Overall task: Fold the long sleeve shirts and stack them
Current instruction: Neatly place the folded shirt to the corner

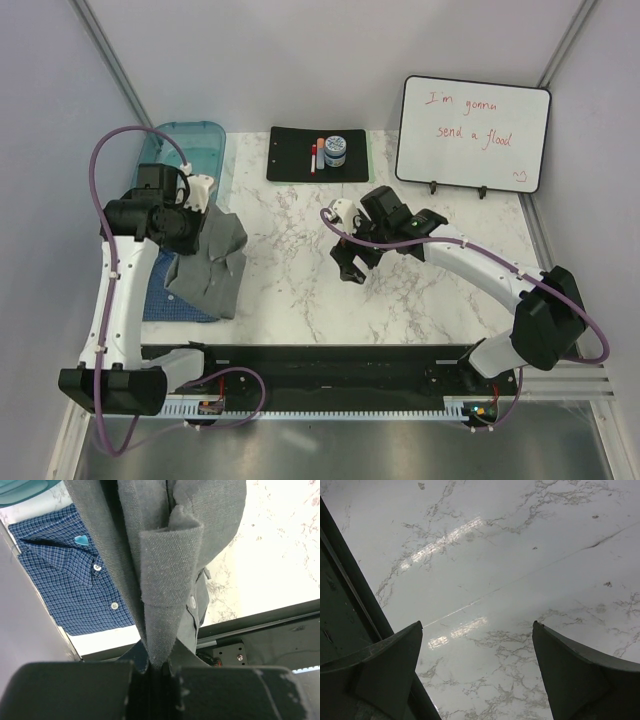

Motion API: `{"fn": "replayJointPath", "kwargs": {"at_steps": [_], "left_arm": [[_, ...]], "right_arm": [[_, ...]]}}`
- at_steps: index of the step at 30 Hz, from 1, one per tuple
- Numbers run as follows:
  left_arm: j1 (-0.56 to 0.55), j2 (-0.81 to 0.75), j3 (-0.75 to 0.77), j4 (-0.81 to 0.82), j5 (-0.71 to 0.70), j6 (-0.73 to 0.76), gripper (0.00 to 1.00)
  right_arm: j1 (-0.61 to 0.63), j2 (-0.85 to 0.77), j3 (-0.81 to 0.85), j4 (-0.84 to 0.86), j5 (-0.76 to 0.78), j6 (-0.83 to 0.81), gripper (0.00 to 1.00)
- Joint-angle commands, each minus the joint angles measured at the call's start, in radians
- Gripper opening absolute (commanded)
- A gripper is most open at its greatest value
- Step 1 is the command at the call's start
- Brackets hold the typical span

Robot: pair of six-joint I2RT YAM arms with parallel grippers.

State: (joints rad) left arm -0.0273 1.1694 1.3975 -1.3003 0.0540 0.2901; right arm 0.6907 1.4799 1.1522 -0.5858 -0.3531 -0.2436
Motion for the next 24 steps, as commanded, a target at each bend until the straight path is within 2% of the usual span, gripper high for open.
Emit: {"fn": "replayJointPath", "kwargs": {"at_steps": [1, 7, 11, 17, 24], "left_arm": [[0.016, -0.022, 0.058, -0.004, 0.01, 0.043, 0.02], [0.026, -0.019, 0.086, -0.017, 0.023, 0.06, 0.02], [0.076, -0.017, 0.084, -0.019, 0.036, 0.084, 0.02], [0.168, -0.016, -0.011, 0.035, 0.086, 0.148, 0.02], [0.279, -0.008, -0.106, 0.14, 0.118, 0.289, 0.02]], "right_arm": [[-0.002, -0.023, -0.009, 0.017, 0.012, -0.003, 0.98], [-0.003, -0.02, -0.009, 0.015, 0.019, -0.005, 0.98], [-0.002, -0.012, -0.009, 0.012, 0.019, -0.006, 0.98], [-0.003, -0.004, -0.012, 0.011, 0.025, -0.01, 0.98], [-0.002, 0.0, -0.017, 0.003, 0.028, -0.011, 0.98]]}}
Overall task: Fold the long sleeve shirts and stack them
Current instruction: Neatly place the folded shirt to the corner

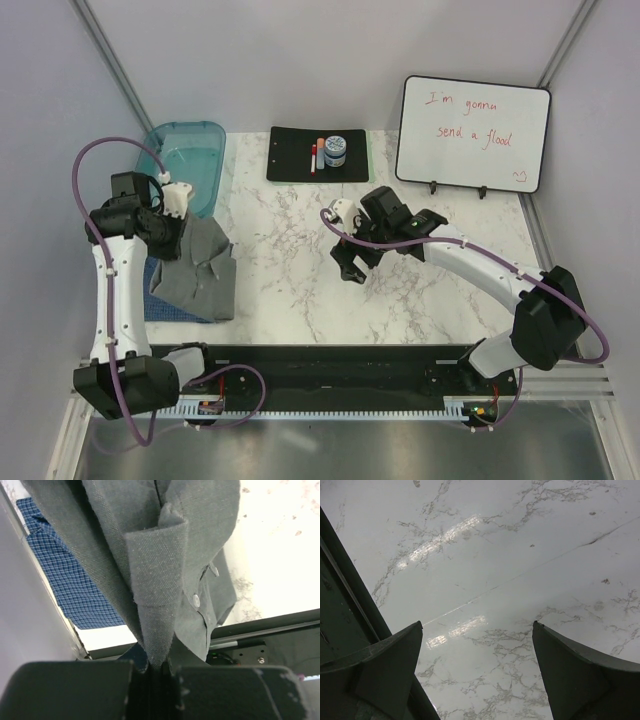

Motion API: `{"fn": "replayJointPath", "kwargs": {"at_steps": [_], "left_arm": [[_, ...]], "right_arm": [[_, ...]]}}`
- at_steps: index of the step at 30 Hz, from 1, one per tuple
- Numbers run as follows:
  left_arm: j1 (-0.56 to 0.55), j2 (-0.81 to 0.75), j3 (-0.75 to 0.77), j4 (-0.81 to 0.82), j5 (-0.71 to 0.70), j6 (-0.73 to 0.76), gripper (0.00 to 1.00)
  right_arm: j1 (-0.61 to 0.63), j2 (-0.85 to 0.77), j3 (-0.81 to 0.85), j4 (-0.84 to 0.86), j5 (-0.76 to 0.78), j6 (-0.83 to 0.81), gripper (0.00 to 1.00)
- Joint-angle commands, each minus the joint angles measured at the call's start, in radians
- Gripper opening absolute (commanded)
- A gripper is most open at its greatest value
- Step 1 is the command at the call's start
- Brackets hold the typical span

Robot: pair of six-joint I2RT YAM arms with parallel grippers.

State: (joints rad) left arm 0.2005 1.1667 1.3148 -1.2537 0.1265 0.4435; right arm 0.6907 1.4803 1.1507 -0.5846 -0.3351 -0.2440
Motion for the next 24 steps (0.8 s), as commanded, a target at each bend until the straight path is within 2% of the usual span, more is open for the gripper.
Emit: {"fn": "replayJointPath", "kwargs": {"at_steps": [1, 10, 17, 24], "left_arm": [[0.088, -0.001, -0.025, 0.096, 0.089, 0.164, 0.02], [0.235, 0.063, -0.032, 0.183, 0.151, 0.297, 0.02], [0.326, 0.109, -0.12, 0.289, 0.188, 0.385, 0.02], [0.462, 0.191, -0.178, 0.415, 0.228, 0.426, 0.02]], "right_arm": [[-0.002, 0.001, -0.016, 0.002, 0.01, -0.011, 0.98], [-0.002, 0.028, -0.003, -0.011, 0.008, -0.009, 0.98], [-0.002, 0.051, 0.012, -0.023, 0.007, -0.011, 0.98], [0.0, 0.064, 0.017, -0.034, 0.008, -0.012, 0.98]]}}
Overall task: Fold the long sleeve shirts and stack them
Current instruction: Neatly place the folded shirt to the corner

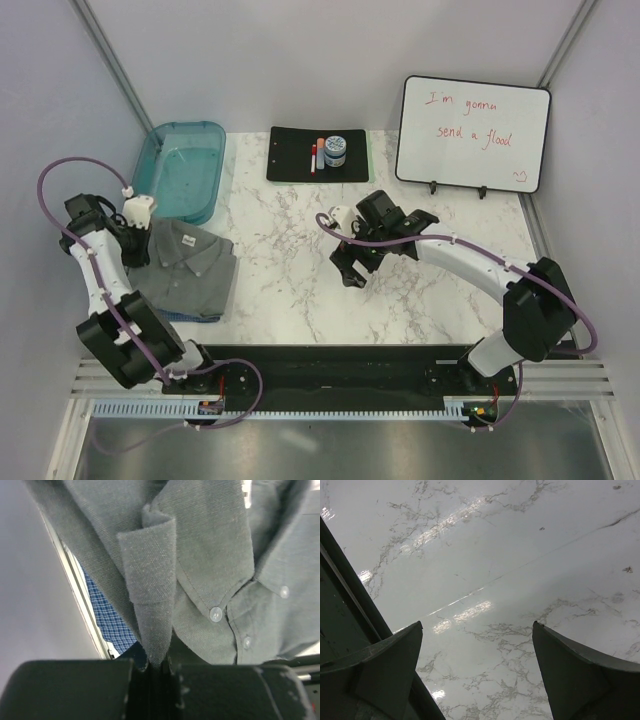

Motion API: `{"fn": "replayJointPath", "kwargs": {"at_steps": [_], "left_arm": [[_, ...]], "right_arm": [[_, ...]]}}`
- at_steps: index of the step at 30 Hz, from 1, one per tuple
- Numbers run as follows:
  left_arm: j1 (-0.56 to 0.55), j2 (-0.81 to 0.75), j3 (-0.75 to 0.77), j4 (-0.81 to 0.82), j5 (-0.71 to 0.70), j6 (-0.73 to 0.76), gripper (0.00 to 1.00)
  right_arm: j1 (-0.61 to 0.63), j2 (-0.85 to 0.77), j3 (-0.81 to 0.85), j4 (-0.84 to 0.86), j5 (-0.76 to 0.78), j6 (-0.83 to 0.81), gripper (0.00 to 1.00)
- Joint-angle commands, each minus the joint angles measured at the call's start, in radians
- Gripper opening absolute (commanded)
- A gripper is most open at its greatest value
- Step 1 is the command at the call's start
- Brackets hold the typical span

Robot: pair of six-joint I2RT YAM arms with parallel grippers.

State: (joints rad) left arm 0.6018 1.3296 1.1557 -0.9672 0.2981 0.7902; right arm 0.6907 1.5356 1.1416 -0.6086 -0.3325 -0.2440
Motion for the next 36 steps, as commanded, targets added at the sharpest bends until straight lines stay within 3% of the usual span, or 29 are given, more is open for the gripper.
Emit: {"fn": "replayJointPath", "kwargs": {"at_steps": [1, 5, 9, 12, 13, 15, 17, 18, 20, 21, 29, 33, 36], "left_arm": [[0.072, 0.049, -0.021, 0.134, 0.067, 0.084, 0.02], [0.111, 0.1, -0.031, 0.197, 0.085, 0.11, 0.02], [0.131, 0.141, -0.047, 0.235, 0.078, 0.121, 0.08], [0.147, 0.158, -0.07, 0.289, 0.041, 0.109, 0.27], [0.154, 0.163, -0.071, 0.301, 0.032, 0.083, 0.4], [0.179, 0.175, -0.045, 0.302, 0.021, 0.06, 0.54], [0.185, 0.157, -0.008, 0.283, 0.026, 0.034, 0.58], [0.185, 0.14, 0.001, 0.272, 0.039, 0.03, 0.73], [0.176, 0.102, 0.01, 0.256, 0.045, 0.03, 0.77], [0.173, 0.059, 0.01, 0.254, 0.041, 0.029, 0.89], [0.15, -0.044, -0.033, 0.19, 0.088, 0.073, 0.87], [0.145, 0.026, -0.042, 0.191, 0.121, 0.034, 0.78], [0.145, 0.108, -0.073, 0.228, 0.099, 0.012, 0.77]], "right_arm": [[-0.002, 0.014, 0.027, -0.01, 0.004, -0.012, 0.98], [-0.002, 0.02, 0.033, -0.01, 0.001, -0.012, 0.98], [-0.002, 0.024, 0.033, -0.011, -0.002, -0.012, 0.98], [-0.002, 0.017, 0.032, -0.016, 0.006, -0.018, 0.98], [0.0, 0.012, 0.032, -0.019, 0.007, -0.027, 0.98], [-0.003, -0.005, 0.032, -0.028, 0.015, -0.037, 0.98], [-0.014, -0.017, 0.029, -0.034, 0.021, -0.044, 0.98], [-0.023, -0.032, 0.027, -0.037, 0.021, -0.046, 0.98], [-0.063, -0.046, 0.024, -0.043, 0.006, -0.046, 0.98], [-0.1, -0.061, 0.023, -0.045, -0.002, -0.046, 0.98], [-0.244, -0.155, -0.008, -0.068, -0.072, -0.043, 0.98], [-0.258, -0.184, -0.032, -0.063, -0.091, -0.028, 0.98], [-0.261, -0.198, -0.043, -0.065, -0.092, -0.017, 0.98]]}}
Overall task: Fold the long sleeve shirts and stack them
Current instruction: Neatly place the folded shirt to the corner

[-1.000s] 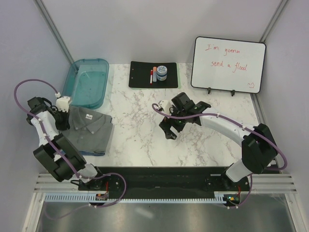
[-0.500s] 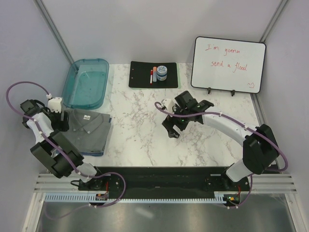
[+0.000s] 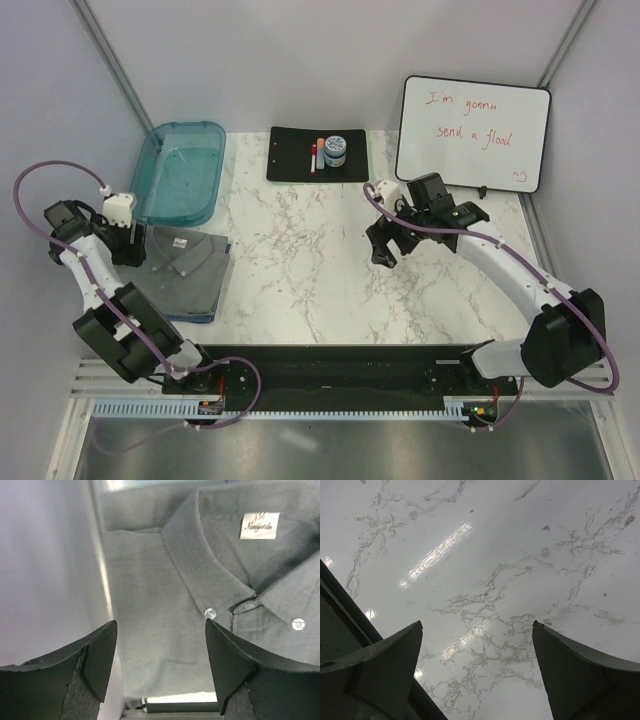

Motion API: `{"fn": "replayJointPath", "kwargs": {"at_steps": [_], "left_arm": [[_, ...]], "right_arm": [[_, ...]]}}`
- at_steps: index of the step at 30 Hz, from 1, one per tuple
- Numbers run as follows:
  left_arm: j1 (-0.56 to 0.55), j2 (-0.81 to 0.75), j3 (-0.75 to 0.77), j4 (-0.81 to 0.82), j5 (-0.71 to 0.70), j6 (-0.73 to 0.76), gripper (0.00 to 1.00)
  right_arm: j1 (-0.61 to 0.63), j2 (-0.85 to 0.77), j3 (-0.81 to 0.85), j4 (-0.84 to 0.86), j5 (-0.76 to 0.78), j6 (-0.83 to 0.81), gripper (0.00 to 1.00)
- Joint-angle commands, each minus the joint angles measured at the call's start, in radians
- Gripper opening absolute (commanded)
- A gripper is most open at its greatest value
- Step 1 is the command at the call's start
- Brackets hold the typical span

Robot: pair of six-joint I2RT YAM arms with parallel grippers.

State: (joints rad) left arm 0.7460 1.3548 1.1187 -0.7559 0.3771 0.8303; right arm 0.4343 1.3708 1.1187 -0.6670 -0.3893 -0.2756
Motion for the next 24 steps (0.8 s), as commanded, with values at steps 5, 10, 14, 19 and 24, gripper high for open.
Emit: {"fn": "replayJointPath", "kwargs": {"at_steps": [5, 10, 14, 19, 24], "left_arm": [[0.029, 0.119, -0.135, 0.046, -0.027, 0.001, 0.78], [0.029, 0.083, -0.278, 0.064, -0.053, -0.002, 0.79], [0.032, 0.064, -0.31, 0.066, -0.086, -0.043, 0.83], [0.041, -0.026, -0.241, -0.011, -0.015, -0.091, 0.89], [0.038, -0.059, -0.067, -0.086, 0.12, -0.178, 0.86]], "right_arm": [[-0.012, -0.061, -0.025, -0.022, -0.01, 0.004, 0.98], [-0.025, -0.055, -0.031, -0.023, -0.008, -0.004, 0.98], [-0.029, -0.052, -0.025, -0.026, -0.003, -0.016, 0.98], [-0.043, -0.061, -0.022, -0.034, 0.001, -0.033, 0.98], [-0.055, -0.072, -0.016, -0.036, -0.002, -0.033, 0.98]]}}
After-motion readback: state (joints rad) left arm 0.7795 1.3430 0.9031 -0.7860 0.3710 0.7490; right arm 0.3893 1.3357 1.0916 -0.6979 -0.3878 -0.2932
